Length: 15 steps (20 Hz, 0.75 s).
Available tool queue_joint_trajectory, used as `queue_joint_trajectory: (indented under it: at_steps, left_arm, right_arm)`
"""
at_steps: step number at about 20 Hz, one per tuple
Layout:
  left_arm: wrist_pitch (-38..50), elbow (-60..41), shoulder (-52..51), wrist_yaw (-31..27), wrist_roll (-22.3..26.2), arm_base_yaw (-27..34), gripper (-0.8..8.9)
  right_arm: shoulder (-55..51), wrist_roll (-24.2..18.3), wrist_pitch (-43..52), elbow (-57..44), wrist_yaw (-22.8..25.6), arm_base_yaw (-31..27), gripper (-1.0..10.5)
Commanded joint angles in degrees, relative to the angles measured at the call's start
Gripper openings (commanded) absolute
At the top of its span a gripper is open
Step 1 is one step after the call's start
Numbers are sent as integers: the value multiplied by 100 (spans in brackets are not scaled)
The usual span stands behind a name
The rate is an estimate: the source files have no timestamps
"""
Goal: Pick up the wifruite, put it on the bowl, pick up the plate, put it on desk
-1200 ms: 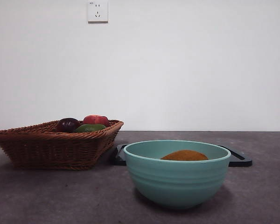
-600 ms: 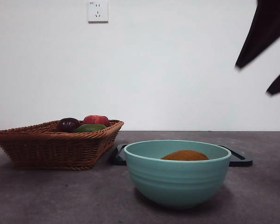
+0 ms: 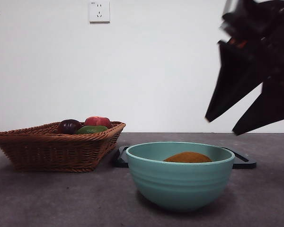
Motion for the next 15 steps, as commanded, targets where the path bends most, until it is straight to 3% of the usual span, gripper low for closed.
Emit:
queue_joint_trajectory:
  at_steps: [1, 10, 15]
  left_arm:
    - [35, 55, 31, 20, 50, -26, 436]
    - [37, 55, 31, 20, 52, -26, 436]
    - [37, 55, 31, 17, 52, -26, 436]
  right_arm:
    - [315, 87, 195, 31, 358, 129, 210]
    - [1126, 98, 881, 31, 501, 299, 147]
    - [1185, 85, 1025, 31, 511, 304, 7]
